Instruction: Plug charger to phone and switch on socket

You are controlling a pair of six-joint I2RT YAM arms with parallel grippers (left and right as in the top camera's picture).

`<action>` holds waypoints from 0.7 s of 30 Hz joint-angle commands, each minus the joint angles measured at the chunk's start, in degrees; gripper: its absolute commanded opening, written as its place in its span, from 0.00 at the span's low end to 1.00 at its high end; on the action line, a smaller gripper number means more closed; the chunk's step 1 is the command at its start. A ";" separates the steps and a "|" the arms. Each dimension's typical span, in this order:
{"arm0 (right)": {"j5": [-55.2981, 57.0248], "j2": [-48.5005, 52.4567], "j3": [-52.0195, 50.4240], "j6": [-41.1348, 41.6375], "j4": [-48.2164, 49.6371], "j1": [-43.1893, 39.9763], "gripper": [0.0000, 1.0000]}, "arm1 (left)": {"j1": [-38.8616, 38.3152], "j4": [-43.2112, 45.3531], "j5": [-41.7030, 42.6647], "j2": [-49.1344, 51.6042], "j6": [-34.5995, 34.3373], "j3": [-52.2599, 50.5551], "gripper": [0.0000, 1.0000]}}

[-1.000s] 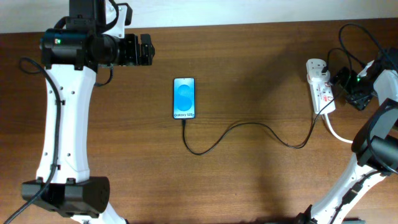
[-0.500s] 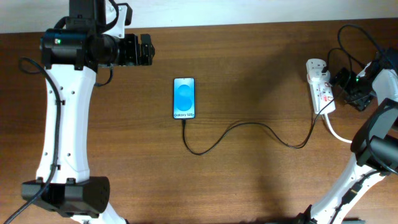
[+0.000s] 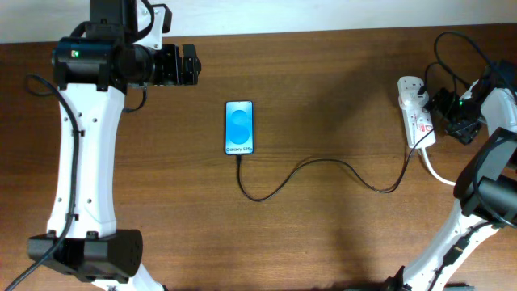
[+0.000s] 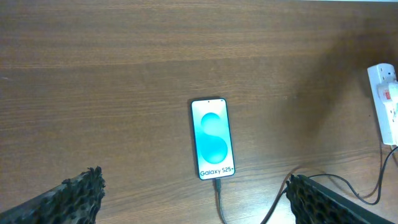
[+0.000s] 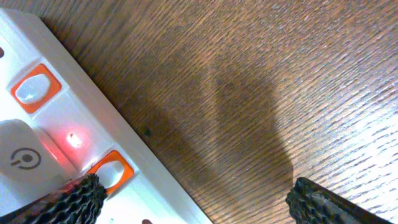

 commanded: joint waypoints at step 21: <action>-12.81 -38.45 1.53 -4.37 -5.07 -3.43 1.00 | 0.04 0.09 -0.39 -1.25 0.92 0.83 0.99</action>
